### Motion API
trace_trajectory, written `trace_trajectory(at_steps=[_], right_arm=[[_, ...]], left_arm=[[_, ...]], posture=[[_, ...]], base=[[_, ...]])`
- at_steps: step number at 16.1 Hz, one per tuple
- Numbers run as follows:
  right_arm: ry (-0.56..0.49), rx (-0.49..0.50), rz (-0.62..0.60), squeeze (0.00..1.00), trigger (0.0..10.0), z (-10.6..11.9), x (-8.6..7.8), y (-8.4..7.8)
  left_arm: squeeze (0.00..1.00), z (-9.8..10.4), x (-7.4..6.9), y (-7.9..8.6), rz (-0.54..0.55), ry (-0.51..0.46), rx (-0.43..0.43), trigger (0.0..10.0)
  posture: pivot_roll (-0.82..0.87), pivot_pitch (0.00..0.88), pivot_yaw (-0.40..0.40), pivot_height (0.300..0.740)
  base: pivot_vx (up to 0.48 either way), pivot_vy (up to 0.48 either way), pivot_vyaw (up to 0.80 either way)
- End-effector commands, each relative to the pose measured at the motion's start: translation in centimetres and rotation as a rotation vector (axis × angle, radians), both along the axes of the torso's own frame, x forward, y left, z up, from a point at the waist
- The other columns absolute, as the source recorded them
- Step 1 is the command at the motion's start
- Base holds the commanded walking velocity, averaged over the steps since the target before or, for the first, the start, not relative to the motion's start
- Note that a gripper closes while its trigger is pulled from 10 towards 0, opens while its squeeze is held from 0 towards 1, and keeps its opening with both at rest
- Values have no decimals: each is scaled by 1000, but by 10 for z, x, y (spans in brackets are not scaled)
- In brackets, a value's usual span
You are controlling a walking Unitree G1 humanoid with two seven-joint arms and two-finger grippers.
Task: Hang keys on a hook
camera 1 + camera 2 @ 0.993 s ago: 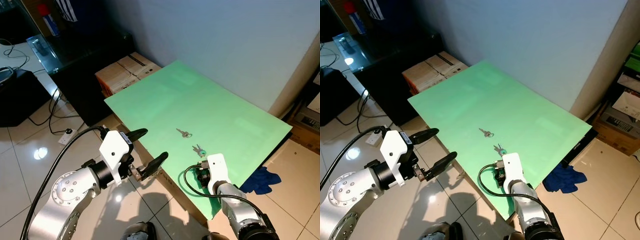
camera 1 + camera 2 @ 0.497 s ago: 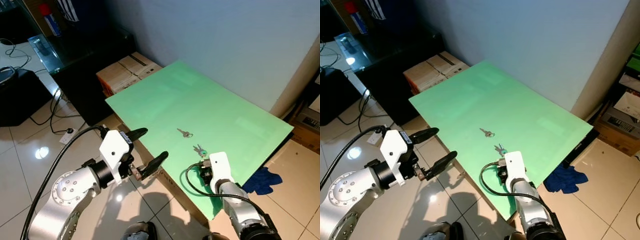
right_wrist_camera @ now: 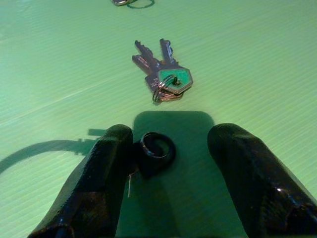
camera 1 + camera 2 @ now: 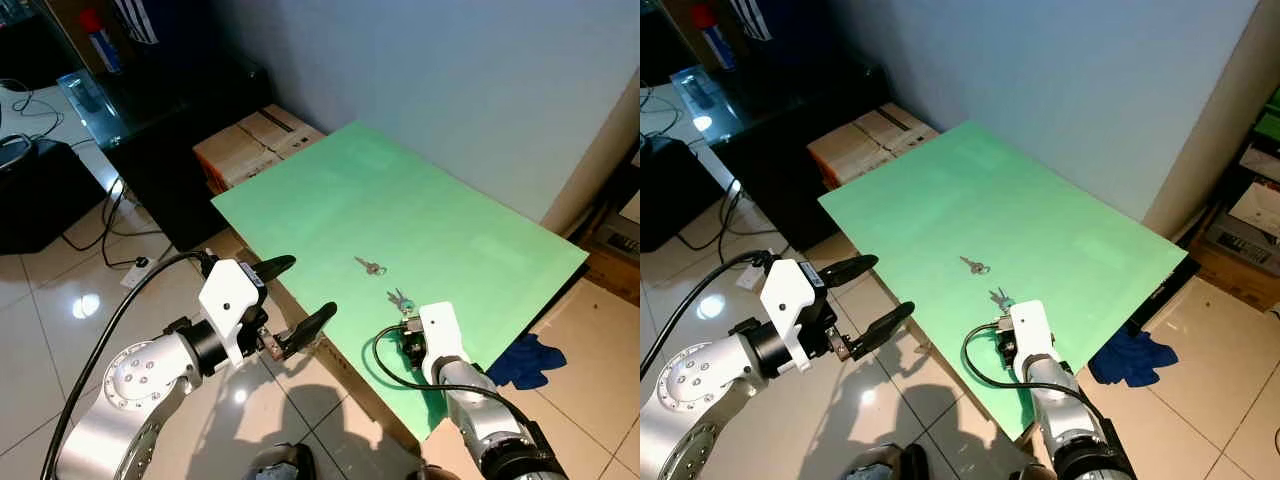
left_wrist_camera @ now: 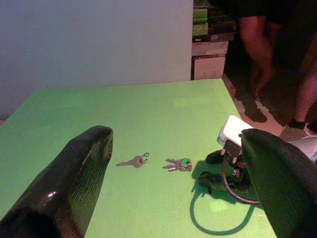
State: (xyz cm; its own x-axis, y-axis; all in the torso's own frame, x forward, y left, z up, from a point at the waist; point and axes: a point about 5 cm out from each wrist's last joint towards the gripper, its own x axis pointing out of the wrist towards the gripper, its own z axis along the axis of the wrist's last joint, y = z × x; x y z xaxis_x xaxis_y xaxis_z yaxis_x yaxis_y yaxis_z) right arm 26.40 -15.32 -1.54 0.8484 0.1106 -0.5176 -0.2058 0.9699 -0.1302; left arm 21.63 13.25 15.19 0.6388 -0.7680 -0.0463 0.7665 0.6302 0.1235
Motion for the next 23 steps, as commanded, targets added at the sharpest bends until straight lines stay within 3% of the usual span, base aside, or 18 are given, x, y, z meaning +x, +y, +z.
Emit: trace_trajectory(at_steps=[1, 10, 12, 13, 14, 23], right_arm=[[6, 9, 8, 0, 10000, -2, 0, 2], [22, 7, 34, 0, 9725, -5, -1, 7], [19, 10, 32, 0, 6706, -5, -1, 8], [17, 12, 30, 0, 3451, -6, -2, 8], [17, 11, 28, 0, 3059, -6, -2, 8], [24, 3, 10, 0, 2588, -9, -5, 7]], left_arm=[[0, 2, 1, 3, 5, -9, 11, 10000], [0, 3, 0, 4, 6, -12, 12, 10000], [0, 3, 0, 3, 4, -12, 12, 10000], [0, 3, -1, 3, 3, -12, 12, 10000], [0, 3, -1, 3, 2, -12, 12, 10000], [0, 2, -2, 2, -3, -8, 12, 10000]], posture=[[113, 120, 147, 740], [118, 119, 146, 740], [118, 119, 147, 740], [117, 117, 148, 740], [117, 117, 148, 740], [117, 110, 148, 740]], base=[[0, 0, 0], [0, 0, 0], [0, 0, 0], [0, 0, 0], [0, 0, 0], [0, 0, 0]])
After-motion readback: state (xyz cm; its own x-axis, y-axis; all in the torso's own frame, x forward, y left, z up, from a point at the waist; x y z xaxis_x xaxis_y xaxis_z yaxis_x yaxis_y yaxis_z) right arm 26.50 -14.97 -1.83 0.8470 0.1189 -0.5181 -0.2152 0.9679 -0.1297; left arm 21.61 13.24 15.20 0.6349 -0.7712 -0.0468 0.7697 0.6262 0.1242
